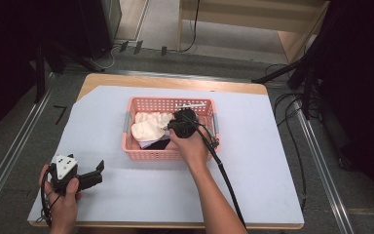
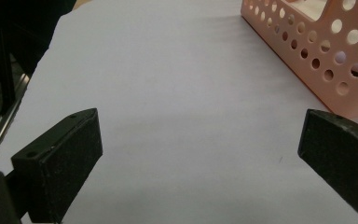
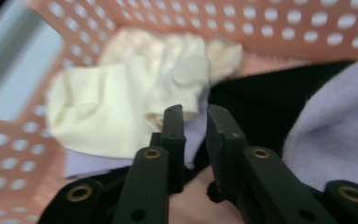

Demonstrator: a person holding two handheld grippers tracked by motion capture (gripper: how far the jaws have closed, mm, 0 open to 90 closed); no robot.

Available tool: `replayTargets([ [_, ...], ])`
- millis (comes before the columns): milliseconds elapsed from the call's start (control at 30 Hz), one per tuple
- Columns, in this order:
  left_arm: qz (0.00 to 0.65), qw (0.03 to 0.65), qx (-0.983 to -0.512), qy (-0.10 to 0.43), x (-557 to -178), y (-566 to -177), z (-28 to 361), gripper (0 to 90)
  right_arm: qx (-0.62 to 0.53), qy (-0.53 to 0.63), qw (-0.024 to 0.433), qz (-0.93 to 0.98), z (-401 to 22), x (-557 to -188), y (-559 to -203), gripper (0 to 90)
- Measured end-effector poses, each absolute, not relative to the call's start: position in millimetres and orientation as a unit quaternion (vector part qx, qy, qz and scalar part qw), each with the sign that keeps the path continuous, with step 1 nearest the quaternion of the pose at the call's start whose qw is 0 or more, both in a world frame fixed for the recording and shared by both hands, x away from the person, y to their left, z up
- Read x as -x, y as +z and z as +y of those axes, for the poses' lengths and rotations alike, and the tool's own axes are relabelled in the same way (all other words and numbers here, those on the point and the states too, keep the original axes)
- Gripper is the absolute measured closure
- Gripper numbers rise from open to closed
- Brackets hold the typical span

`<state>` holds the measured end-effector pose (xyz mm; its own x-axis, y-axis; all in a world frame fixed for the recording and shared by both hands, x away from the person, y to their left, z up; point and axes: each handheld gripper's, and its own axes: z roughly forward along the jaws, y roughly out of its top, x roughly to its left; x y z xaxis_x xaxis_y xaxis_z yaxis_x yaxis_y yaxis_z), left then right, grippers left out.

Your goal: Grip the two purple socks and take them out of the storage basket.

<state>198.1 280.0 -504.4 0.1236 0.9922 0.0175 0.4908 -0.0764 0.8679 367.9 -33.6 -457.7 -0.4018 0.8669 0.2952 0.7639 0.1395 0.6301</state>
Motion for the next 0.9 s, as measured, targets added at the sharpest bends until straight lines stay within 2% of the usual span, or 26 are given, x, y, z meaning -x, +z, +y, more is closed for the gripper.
replayTargets([
  [100, 0.57, 0.372, -0.651, 0.337, -198, -504, 280, 0.5, -0.551, 0.342, 0.074, 0.758, -30, -372, -461, 74.8],
  [133, 0.57, 0.371, -0.652, 0.336, -198, -504, 280, 0.5, -0.557, 0.339, 0.051, 0.756, -27, -375, -462, 70.7],
  [233, 0.569, 0.371, -0.652, 0.336, -199, -505, 280, 0.5, -0.568, 0.301, 0.026, 0.766, -21, -380, -466, 69.0],
  [367, 0.569, 0.372, -0.651, 0.337, -199, -505, 280, 0.5, -0.576, 0.266, 0.016, 0.773, -18, -384, -469, 69.2],
  [467, 0.569, 0.372, -0.652, 0.336, -199, -505, 280, 0.5, -0.58, 0.262, 0.012, 0.771, -17, -386, -469, 73.8],
  [533, 0.569, 0.372, -0.652, 0.336, -199, -505, 280, 0.5, -0.55, 0.281, -0.006, 0.786, -14, -384, -468, 85.9],
  [567, 0.568, 0.372, -0.652, 0.336, -199, -505, 280, 0.5, -0.55, 0.281, -0.006, 0.786, -14, -384, -468, 85.9],
  [633, 0.568, 0.372, -0.652, 0.336, -199, -505, 280, 0.5, -0.538, 0.291, 0.01, 0.791, -14, -381, -466, 89.9],
  [767, 0.568, 0.373, -0.653, 0.335, -199, -505, 280, 0.5, -0.527, 0.359, 0.03, 0.77, -23, -373, -456, 90.0],
  [900, 0.57, 0.372, -0.653, 0.333, -199, -505, 280, 0.6, -0.501, 0.411, 0.07, 0.759, -32, -363, -437, 90.0],
])
